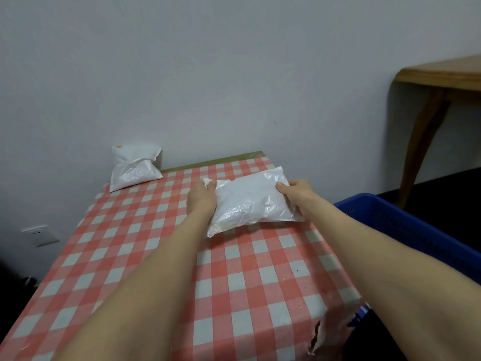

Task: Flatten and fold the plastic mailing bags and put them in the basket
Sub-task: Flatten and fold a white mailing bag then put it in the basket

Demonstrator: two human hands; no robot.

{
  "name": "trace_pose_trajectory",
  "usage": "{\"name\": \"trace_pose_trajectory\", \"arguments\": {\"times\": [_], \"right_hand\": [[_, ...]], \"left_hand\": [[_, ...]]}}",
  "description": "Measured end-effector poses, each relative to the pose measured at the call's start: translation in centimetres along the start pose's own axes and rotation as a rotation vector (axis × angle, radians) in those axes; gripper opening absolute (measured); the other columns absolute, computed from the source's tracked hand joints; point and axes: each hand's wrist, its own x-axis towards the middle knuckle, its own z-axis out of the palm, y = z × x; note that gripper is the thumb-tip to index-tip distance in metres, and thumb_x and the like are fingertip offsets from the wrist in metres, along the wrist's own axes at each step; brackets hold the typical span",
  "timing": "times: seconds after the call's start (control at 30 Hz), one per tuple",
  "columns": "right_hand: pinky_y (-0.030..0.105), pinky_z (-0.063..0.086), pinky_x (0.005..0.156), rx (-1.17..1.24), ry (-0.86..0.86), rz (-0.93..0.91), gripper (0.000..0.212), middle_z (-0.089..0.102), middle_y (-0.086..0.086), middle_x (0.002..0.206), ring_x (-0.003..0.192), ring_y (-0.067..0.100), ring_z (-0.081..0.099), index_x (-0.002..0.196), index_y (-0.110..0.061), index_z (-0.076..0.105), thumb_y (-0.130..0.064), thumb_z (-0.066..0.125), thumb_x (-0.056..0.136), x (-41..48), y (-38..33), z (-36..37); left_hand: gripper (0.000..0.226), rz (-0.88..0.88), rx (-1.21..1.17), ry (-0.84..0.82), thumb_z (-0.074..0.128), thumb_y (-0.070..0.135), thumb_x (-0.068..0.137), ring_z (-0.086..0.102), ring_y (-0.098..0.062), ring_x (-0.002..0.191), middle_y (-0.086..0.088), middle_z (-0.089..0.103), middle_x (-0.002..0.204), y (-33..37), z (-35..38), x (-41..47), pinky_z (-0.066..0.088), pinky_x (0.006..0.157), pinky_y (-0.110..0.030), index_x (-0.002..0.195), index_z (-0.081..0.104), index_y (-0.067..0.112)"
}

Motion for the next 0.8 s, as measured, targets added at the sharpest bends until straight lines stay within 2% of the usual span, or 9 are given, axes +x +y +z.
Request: {"name": "trace_pose_trajectory", "arguments": {"times": [0.17,0.27,0.3,0.37,0.47,0.53,0.6,0.7,0.8], "right_hand": [[0.04,0.051,0.092,-0.222,0.126,0.007,0.023,0.067,0.008,0.108,0.1,0.03,0.062,0.107,-0.016,0.066,-0.03,0.055,0.092,0.0,0.3,0.7],[0.041,0.051,0.092,-0.305,0.101,0.033,0.028,0.065,0.012,0.115,0.103,0.032,0.061,0.114,-0.01,0.062,-0.025,0.051,0.093,0.2,0.7,0.9],[0.04,0.05,0.093,-0.307,0.091,0.042,0.033,0.063,0.012,0.119,0.106,0.032,0.059,0.118,-0.01,0.06,-0.029,0.051,0.093,0.2,0.7,1.0],[0.04,0.045,0.099,-0.272,0.095,0.079,0.054,0.055,0.013,0.132,0.117,0.033,0.054,0.132,-0.007,0.051,-0.045,0.048,0.094,0.3,0.4,1.2],[0.043,0.039,0.103,-0.16,0.155,0.15,0.073,0.046,0.016,0.14,0.126,0.036,0.047,0.14,-0.002,0.041,-0.059,0.04,0.094,0.8,-0.3,1.1],[0.042,0.04,0.1,-0.084,0.205,0.156,0.069,0.05,0.015,0.136,0.121,0.036,0.05,0.136,-0.004,0.046,-0.058,0.042,0.093,1.2,-0.6,0.9],[0.037,0.045,0.091,-0.049,0.218,0.119,0.054,0.057,0.014,0.125,0.107,0.033,0.056,0.124,-0.006,0.056,-0.049,0.047,0.092,1.6,-0.9,1.0],[0.03,0.043,0.077,0.027,0.228,0.051,0.028,0.06,0.008,0.101,0.087,0.027,0.054,0.097,-0.01,0.062,-0.036,0.053,0.092,2.0,-0.9,1.6],[0.03,0.042,0.076,0.038,0.255,0.052,0.026,0.059,0.008,0.099,0.086,0.028,0.053,0.092,-0.01,0.06,-0.034,0.054,0.093,2.1,-0.7,1.6]], "left_hand": [[0.042,-0.102,-0.08,-0.008,0.04,0.036,0.1,0.056,-0.032,0.111,-0.011,0.053,0.133,-0.3,-0.2,0.3,0.046,0.087,-0.037,0.134,0.043,0.011],[0.069,-0.12,-0.092,-0.163,0.051,0.042,0.095,0.058,-0.031,0.105,-0.011,0.032,0.152,-0.4,-0.2,-0.3,0.056,0.081,-0.027,0.151,0.017,0.018],[0.078,-0.091,-0.074,-0.224,0.058,0.04,0.092,0.055,-0.033,0.114,-0.009,0.028,0.154,-0.5,0.0,-0.4,0.054,0.089,-0.032,0.152,0.013,0.021],[0.084,-0.016,-0.072,-0.28,0.069,0.028,0.086,0.041,-0.031,0.132,-0.007,0.03,0.153,-1.0,0.4,-0.5,0.04,0.106,-0.042,0.152,0.017,0.024],[0.079,0.07,-0.096,-0.303,0.068,0.011,0.085,0.039,-0.027,0.134,-0.004,0.033,0.151,-1.0,0.6,-0.7,0.037,0.104,-0.036,0.149,0.026,0.03],[0.075,0.099,-0.166,-0.343,0.064,0.01,0.086,0.04,-0.025,0.132,-0.001,0.033,0.151,-0.8,0.4,-0.8,0.039,0.099,-0.032,0.147,0.029,0.036],[0.064,0.085,-0.272,-0.337,0.061,0.015,0.089,0.041,-0.024,0.131,0.001,0.035,0.149,-0.5,0.3,-0.5,0.04,0.102,-0.034,0.144,0.035,0.036],[0.047,0.074,-0.307,-0.208,0.055,0.014,0.094,0.045,-0.022,0.13,0.001,0.043,0.145,-0.6,0.3,0.4,0.04,0.107,-0.037,0.138,0.048,0.027],[0.043,0.033,-0.292,-0.103,0.051,0.008,0.095,0.048,-0.02,0.128,0.0,0.049,0.142,-0.5,0.6,0.7,0.039,0.108,-0.033,0.136,0.052,0.022]]}}
